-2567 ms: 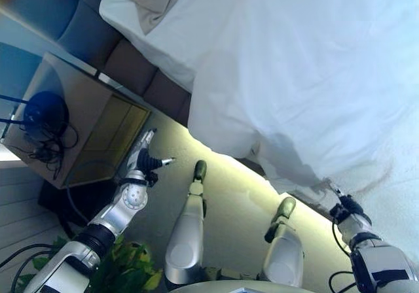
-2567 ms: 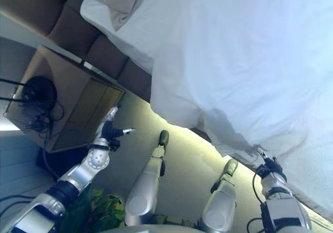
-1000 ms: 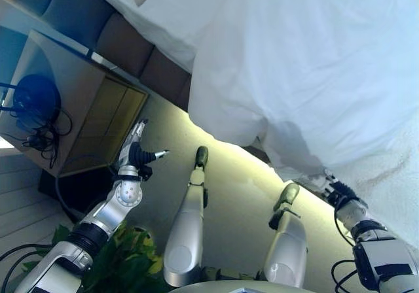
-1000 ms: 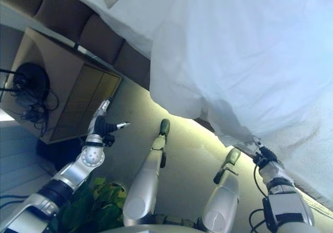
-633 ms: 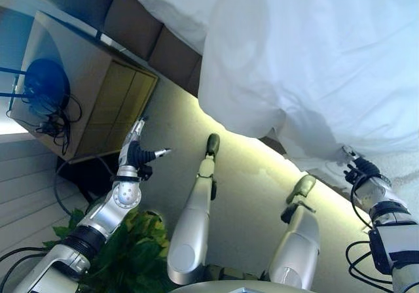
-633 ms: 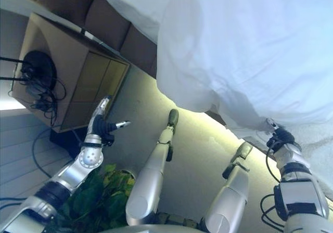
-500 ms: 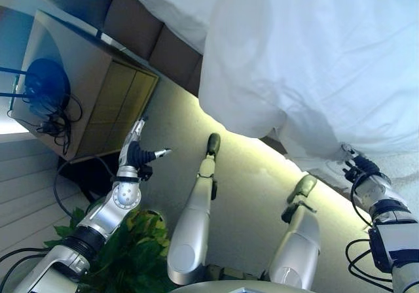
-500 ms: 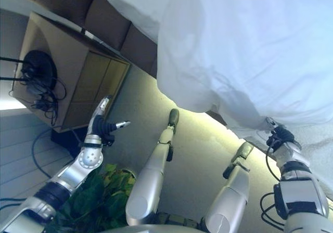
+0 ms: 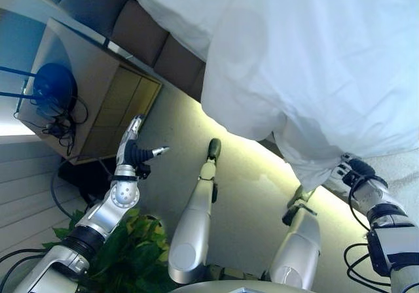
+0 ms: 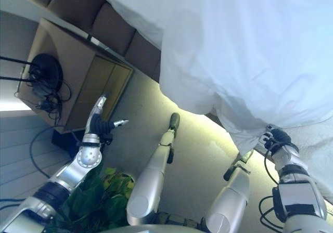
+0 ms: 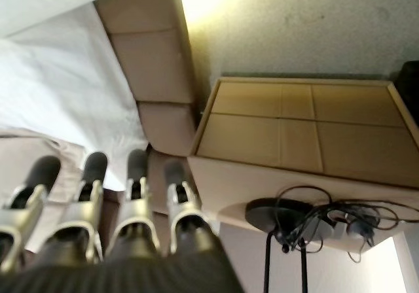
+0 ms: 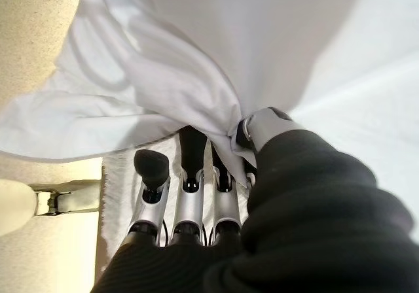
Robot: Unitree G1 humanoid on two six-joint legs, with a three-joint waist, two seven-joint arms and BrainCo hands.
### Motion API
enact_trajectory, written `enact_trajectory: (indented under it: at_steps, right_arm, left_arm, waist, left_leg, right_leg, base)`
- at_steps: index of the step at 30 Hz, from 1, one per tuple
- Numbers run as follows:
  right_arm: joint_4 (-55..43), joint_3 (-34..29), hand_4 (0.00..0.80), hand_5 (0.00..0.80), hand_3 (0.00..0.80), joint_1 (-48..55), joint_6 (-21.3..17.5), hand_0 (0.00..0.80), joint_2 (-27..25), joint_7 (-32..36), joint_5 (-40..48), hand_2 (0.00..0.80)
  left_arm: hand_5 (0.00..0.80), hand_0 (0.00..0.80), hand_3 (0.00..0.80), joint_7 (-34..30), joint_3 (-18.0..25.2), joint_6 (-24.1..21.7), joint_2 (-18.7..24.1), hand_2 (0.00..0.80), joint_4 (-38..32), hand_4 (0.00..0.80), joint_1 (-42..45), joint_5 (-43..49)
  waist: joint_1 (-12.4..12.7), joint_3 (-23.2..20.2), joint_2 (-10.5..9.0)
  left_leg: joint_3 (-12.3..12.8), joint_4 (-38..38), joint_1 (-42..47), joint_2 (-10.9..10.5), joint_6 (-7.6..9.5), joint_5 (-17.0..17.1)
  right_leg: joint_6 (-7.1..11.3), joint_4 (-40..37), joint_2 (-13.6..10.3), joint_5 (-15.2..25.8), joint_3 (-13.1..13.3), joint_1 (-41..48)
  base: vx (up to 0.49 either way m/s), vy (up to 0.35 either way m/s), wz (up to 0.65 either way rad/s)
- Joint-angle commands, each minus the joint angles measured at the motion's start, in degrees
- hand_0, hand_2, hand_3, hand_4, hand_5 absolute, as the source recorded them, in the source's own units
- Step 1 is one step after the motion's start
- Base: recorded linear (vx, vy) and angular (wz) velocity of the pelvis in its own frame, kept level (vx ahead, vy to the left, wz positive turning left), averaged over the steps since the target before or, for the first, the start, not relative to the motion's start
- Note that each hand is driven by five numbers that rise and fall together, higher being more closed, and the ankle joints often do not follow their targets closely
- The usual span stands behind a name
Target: Make the bed neatly
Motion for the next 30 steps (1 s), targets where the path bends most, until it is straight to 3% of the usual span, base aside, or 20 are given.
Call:
enact_trajectory:
  at_steps: [1, 9, 16, 24, 28, 30]
  right_arm:
    - [2.73, -2.03, 0.800, 0.800, 0.800, 4.63, 0.99, 0.800, 1.16, -0.07, -1.44, 0.800]
    - [8.84, -2.25, 0.800, 0.800, 0.800, 13.03, 2.71, 0.800, 5.32, 2.97, -5.19, 0.800]
    - [12.51, -2.52, 0.800, 0.800, 0.800, 21.37, 5.10, 0.800, 8.87, 4.99, -10.47, 0.800]
    - [12.74, -1.69, 0.800, 0.800, 0.800, 23.75, 8.57, 0.800, 10.31, 6.23, -15.72, 0.800]
    - [12.26, -0.58, 0.800, 0.800, 0.800, 22.85, 9.02, 0.800, 10.94, 1.33, -16.42, 0.800]
    - [11.77, 0.17, 0.000, 0.000, 0.000, 21.42, 8.57, 0.000, 10.85, -2.19, -15.81, 0.000]
  left_arm:
    - [0.000, 0.000, 0.000, 2.39, 1.00, -1.98, -0.28, 0.000, -0.13, 0.000, -1.54, -0.36]
    - [0.000, 0.000, 0.000, 2.96, 0.77, -0.67, -1.83, 0.000, 2.56, 0.000, -1.13, -0.16]
    - [0.000, 0.000, 0.000, 4.18, 1.34, -0.74, -3.37, 0.000, 4.46, 0.000, 0.99, -0.79]
    - [0.000, 0.000, 0.000, 5.13, 1.38, -0.78, -5.74, 0.000, 6.77, 0.000, 1.35, -0.95]
    - [0.000, 0.000, 0.000, 5.26, 0.60, -1.01, -6.80, 0.000, 7.32, 0.000, 1.51, -0.81]
    - [0.000, 0.000, 0.000, 5.56, 0.07, -0.82, -7.28, 0.000, 7.27, 0.000, 1.25, -0.71]
  waist:
    - [-0.13, -0.38, -2.05]
    - [-1.87, -2.48, -5.33]
    - [-3.47, -4.45, -7.01]
    - [-4.55, -4.73, -6.75]
    - [-4.42, -4.60, -6.13]
    - [-4.40, -4.63, -5.90]
  left_leg:
    - [3.00, 1.28, 1.52, 0.77, 2.14, -2.61]
    - [3.07, 0.85, 6.27, 2.39, 1.67, -4.50]
    - [3.97, -0.55, 11.22, 3.48, 1.56, -5.76]
    - [4.06, -1.56, 13.14, 3.41, 1.96, -5.85]
    - [4.11, -2.00, 13.89, 3.13, 2.19, -6.00]
    - [4.04, -2.06, 13.70, 2.91, 2.31, -5.67]
  right_leg:
    - [-0.96, -5.90, 3.27, 10.39, -0.46, -4.17]
    - [-1.39, -8.31, 5.74, 10.17, -0.69, 1.10]
    - [-1.75, -10.54, 7.02, 9.84, 0.11, 5.74]
    - [-2.39, -11.58, 7.49, 9.52, 0.67, 7.80]
    - [-2.71, -12.06, 7.56, 9.26, 0.50, 8.74]
    - [-2.92, -12.32, 7.40, 9.61, 0.40, 8.71]
  base:
    - [0.035, -0.026, 0.01]
    - [0.045, -0.018, -0.05]
    - [0.050, 0.036, 0.00]
    - [0.015, 0.038, -0.05]
    - [0.017, 0.033, 0.04]
    - [0.014, 0.029, 0.05]
